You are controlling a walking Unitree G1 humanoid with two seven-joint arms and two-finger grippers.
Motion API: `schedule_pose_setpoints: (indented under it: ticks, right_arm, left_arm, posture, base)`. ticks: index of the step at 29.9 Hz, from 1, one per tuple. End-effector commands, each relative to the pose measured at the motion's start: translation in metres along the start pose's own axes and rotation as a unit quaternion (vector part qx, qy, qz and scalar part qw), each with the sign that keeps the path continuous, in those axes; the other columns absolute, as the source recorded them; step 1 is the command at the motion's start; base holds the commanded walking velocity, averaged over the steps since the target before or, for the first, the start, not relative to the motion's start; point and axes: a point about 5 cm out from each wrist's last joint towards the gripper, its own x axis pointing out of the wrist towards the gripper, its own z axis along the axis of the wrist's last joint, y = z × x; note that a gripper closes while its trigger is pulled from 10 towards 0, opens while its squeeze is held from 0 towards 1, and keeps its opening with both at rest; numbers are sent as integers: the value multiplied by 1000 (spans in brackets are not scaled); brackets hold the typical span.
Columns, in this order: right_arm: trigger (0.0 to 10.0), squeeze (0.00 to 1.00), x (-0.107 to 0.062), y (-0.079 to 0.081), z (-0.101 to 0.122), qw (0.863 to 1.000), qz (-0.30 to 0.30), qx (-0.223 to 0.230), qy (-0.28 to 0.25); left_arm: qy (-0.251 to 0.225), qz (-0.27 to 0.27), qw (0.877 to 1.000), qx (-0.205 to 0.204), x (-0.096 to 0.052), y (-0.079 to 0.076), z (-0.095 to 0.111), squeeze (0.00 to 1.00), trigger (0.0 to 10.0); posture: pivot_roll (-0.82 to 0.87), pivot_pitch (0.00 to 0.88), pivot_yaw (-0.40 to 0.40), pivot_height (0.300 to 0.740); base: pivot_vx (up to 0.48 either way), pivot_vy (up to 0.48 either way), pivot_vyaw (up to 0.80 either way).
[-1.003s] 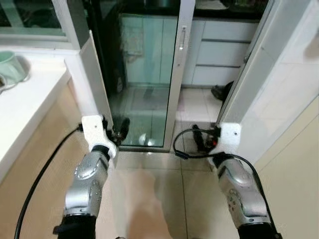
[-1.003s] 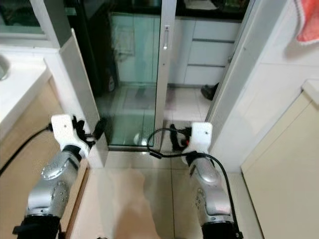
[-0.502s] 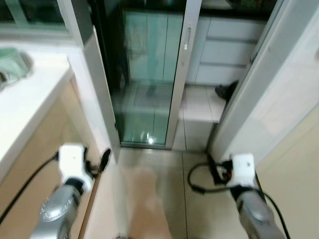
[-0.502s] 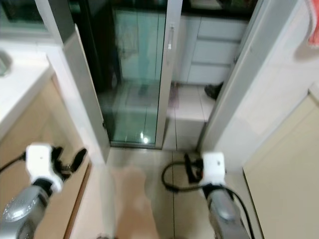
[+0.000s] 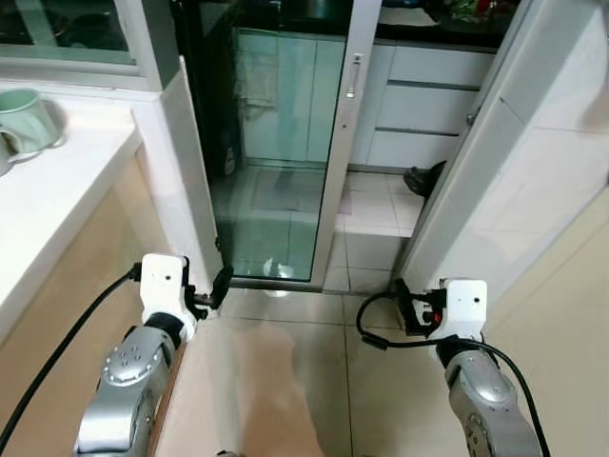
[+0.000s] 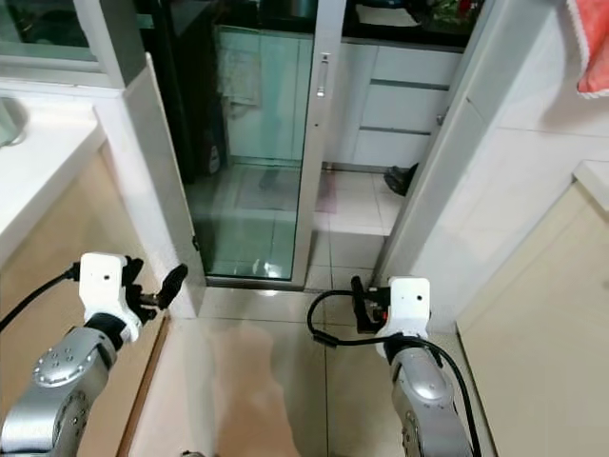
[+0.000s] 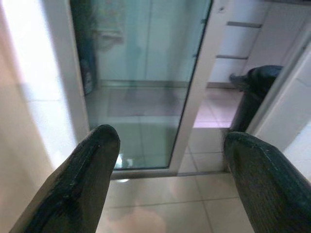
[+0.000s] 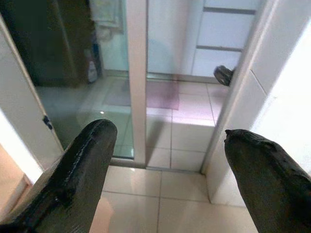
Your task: Restocking fridge
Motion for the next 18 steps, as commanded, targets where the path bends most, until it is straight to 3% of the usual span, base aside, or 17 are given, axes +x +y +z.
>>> schedule_pose_setpoints:
  ticks: [1, 8, 18]
  right_arm:
    - [10000, 0, 4, -3, 2, 1000, -2, -5, -4]
    - [10000, 0, 12, -5, 4, 1000, -1, -19, -3]
    - [10000, 0, 14, -6, -4, 1000, -7, -19, 9]
  left_arm:
    - [-5, -13, 1000, 3, 5, -4, 2, 0, 10000]
    - [-23, -16, 999, -27, 12, -6, 7, 0, 10000]
    - [-41, -4, 999, -5, 17, -9, 12, 0, 10000]
  posture:
    - [-103, 0, -10, 740]
    - [-112, 0, -9, 740]
    - [-113, 0, 3, 740]
  base:
    - [0, 0, 0]
    - [0, 0, 0]
    - [0, 0, 0]
